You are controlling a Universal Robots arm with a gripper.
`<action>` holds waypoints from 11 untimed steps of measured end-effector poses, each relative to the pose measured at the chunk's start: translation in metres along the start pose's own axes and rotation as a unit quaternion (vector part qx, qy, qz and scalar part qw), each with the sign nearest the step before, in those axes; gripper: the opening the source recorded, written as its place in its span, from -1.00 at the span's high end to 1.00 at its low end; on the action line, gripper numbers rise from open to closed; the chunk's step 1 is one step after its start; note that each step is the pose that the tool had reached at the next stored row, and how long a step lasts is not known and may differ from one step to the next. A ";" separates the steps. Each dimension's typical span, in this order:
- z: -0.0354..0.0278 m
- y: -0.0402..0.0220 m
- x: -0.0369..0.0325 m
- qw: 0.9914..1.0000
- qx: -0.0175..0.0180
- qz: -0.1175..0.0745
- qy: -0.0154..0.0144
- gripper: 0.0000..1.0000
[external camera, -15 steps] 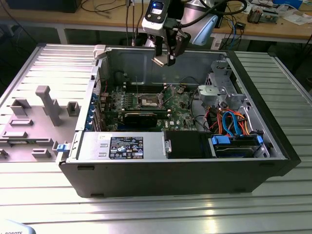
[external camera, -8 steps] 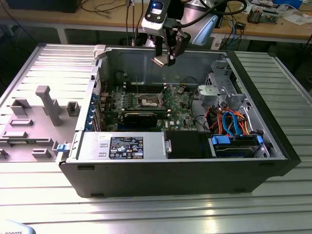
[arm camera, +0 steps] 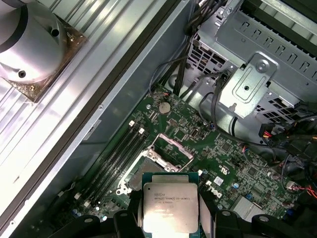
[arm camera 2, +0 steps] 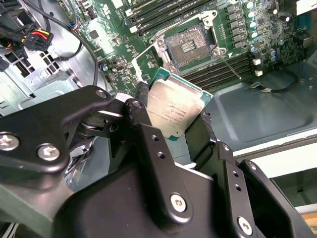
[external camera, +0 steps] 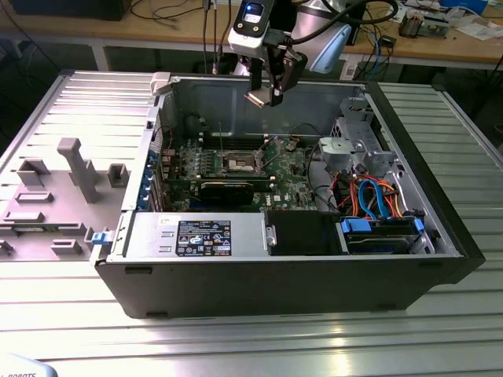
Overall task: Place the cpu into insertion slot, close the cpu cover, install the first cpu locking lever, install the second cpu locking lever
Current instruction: 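Place the cpu into insertion slot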
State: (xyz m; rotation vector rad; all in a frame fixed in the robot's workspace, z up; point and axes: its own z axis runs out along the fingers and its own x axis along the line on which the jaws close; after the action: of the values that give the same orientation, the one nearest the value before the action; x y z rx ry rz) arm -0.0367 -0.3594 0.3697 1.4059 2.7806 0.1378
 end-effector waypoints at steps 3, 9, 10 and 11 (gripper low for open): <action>0.0000 0.0000 0.0000 1.000 0.000 0.006 -0.001 -0.08; 0.0002 0.0000 0.0000 1.000 0.000 0.020 -0.002 -0.08; 0.0003 0.0000 0.0000 1.000 0.000 0.022 -0.002 -0.08; 0.0003 0.0000 0.0000 1.000 0.000 0.025 -0.002 -0.08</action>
State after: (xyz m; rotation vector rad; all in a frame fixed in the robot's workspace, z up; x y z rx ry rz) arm -0.0367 -0.3594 0.3694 1.4754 2.7419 0.1367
